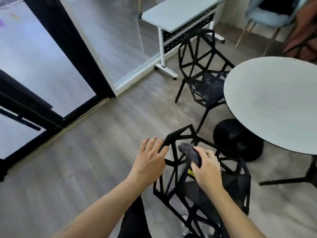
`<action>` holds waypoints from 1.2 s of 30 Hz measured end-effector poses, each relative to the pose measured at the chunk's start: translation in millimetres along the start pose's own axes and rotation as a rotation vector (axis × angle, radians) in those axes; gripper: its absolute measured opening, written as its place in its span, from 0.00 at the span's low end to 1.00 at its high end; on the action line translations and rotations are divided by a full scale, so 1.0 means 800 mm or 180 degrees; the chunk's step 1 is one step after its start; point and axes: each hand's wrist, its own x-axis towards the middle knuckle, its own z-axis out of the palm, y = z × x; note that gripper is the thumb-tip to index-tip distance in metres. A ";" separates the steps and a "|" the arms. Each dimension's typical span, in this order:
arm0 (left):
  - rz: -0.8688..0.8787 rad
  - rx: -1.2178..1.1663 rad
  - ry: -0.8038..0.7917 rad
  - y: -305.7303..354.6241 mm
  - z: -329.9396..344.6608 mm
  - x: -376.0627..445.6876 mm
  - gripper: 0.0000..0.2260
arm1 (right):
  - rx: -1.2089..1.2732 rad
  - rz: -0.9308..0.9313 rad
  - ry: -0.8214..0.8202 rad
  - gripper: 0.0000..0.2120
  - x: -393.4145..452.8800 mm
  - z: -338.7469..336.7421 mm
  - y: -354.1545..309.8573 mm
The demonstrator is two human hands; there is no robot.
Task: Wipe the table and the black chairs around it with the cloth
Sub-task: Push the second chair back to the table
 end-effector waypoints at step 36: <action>0.4058 0.0642 -0.0878 -0.141 0.193 0.264 0.22 | -0.1584 0.2568 0.0338 0.32 -0.046 0.273 -0.186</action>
